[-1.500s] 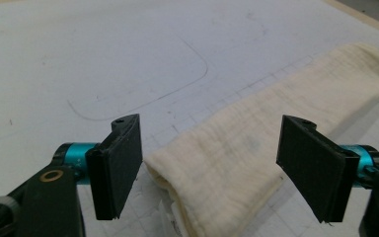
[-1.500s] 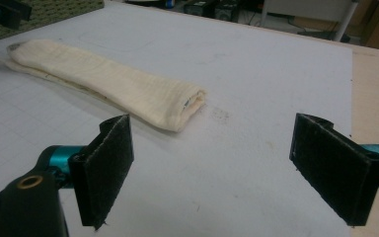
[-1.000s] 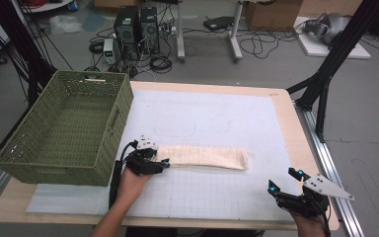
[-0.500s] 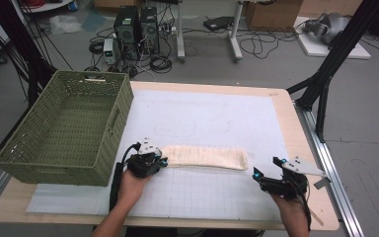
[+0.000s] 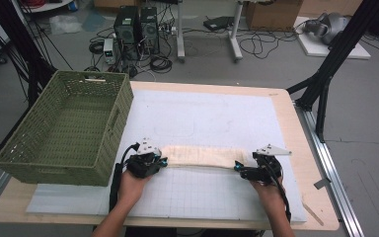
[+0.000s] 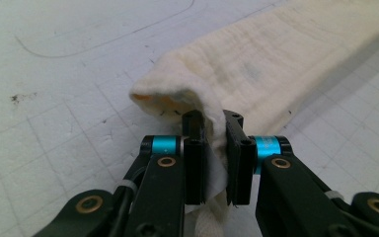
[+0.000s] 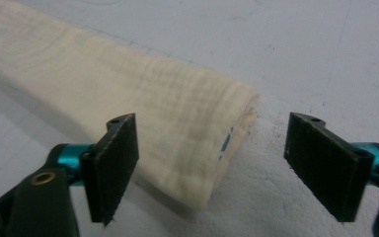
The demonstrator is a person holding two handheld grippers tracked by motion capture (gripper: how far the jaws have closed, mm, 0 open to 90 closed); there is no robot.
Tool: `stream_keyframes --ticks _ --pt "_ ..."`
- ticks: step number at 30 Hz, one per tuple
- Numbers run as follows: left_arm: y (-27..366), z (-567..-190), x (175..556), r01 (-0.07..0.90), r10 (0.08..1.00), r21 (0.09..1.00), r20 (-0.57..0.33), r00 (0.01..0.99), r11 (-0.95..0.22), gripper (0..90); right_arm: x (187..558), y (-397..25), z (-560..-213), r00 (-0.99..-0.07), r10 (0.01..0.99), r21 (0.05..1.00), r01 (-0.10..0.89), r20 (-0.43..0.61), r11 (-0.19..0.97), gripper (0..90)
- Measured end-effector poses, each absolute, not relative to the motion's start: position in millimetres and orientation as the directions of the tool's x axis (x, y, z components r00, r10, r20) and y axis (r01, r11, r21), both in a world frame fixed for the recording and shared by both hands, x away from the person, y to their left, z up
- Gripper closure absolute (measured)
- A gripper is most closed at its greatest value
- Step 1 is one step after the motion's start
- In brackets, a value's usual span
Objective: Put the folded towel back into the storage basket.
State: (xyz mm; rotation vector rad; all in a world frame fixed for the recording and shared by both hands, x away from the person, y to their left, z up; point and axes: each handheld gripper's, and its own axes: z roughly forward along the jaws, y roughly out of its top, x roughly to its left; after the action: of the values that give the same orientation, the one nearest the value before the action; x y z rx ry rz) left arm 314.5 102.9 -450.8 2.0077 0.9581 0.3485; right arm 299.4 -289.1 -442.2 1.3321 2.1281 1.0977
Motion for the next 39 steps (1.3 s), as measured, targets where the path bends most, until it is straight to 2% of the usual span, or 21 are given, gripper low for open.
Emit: stream_keyframes --ticks 15,18,20,26,29,34,39 --pt "103 -451 314 0.490 0.732 0.802 -0.100 0.674 -0.342 80.1 303 -287 -449 -0.484 0.872 0.741 0.613 0.079 0.273 45.3" --pt "103 -451 314 0.491 0.732 0.802 -0.102 0.674 -0.341 80.1 301 -286 -449 -0.500 0.861 0.739 0.615 0.095 0.275 60.1" --pt "103 -452 314 0.493 0.731 0.802 -0.106 0.674 -0.338 80.1 299 -285 -449 -0.541 0.830 0.744 0.608 0.134 0.276 78.0" --pt "106 -450 312 0.484 0.728 0.811 -0.110 0.676 -0.327 81.7 296 -285 -449 -0.563 0.819 0.751 0.587 0.110 0.302 82.0" --pt "112 -445 309 0.462 0.717 0.831 -0.113 0.688 -0.311 81.8 290 -287 -445 -0.590 0.804 0.768 0.546 0.068 0.336 82.3" --pt "117 -434 298 0.417 0.692 0.861 -0.111 0.713 -0.291 81.7 273 -299 -431 -0.647 0.756 0.838 0.464 0.098 0.288 82.2" --pt "125 -425 289 0.367 0.655 0.901 -0.133 0.744 -0.233 81.3 267 -308 -417 -0.658 0.746 0.888 0.399 0.103 0.230 82.1"
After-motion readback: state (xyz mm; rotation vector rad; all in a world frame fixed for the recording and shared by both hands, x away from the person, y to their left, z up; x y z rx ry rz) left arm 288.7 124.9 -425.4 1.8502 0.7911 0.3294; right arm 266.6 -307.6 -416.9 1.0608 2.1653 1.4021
